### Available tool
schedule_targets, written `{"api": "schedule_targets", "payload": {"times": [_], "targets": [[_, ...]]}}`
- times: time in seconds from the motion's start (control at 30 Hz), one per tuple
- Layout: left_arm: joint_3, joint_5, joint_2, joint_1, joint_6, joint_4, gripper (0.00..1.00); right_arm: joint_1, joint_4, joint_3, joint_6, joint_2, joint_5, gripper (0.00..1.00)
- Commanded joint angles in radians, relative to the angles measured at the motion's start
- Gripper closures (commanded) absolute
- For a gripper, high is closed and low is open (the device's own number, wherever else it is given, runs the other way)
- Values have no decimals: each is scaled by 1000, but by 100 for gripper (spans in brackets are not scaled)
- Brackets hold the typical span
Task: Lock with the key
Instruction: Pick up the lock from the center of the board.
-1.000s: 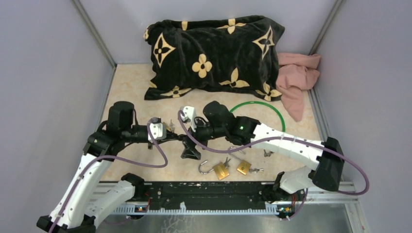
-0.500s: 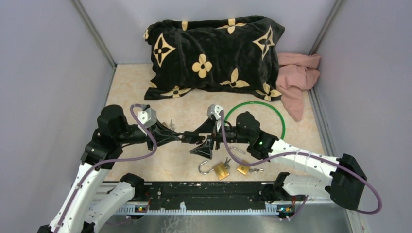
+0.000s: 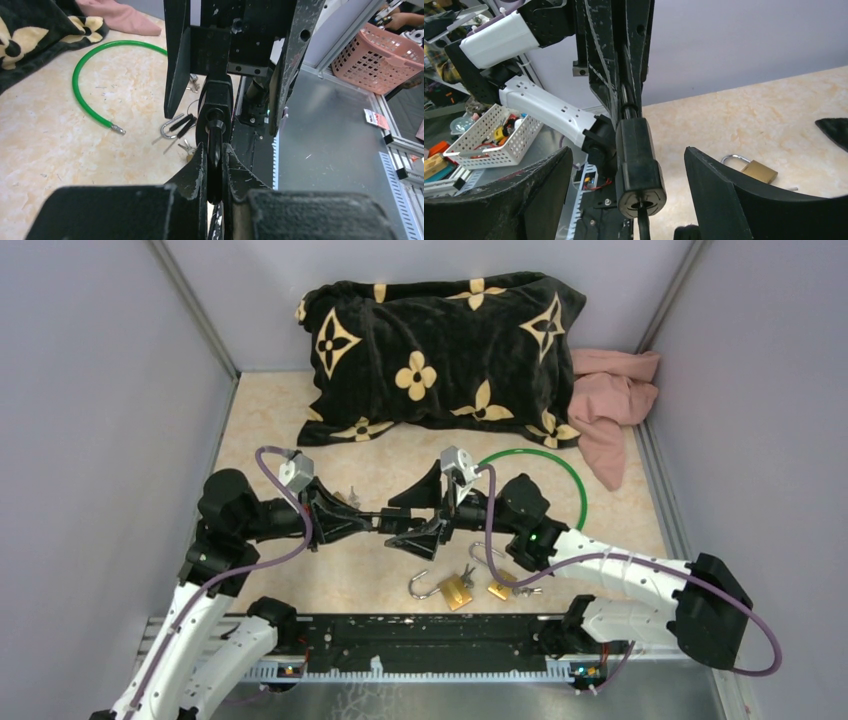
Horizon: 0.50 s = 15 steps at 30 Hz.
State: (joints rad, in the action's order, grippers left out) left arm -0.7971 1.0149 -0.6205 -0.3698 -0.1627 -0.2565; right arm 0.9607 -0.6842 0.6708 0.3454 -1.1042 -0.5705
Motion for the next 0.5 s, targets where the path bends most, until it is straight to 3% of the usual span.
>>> {"api": "schedule_targets", "payload": {"times": [0.0, 0.17, 0.33, 0.47], "targets": [[13, 34, 30, 6, -123, 227, 100, 9, -142, -19, 48, -6, 20, 19], [86, 30, 60, 20, -260, 377, 100, 12, -294, -64, 127, -8, 109, 18], [167, 21, 86, 63, -398, 548, 100, 24, -251, -47, 92, -15, 122, 17], [179, 26, 103, 74, -406, 568, 100, 24, -212, -31, 82, -15, 116, 17]]}}
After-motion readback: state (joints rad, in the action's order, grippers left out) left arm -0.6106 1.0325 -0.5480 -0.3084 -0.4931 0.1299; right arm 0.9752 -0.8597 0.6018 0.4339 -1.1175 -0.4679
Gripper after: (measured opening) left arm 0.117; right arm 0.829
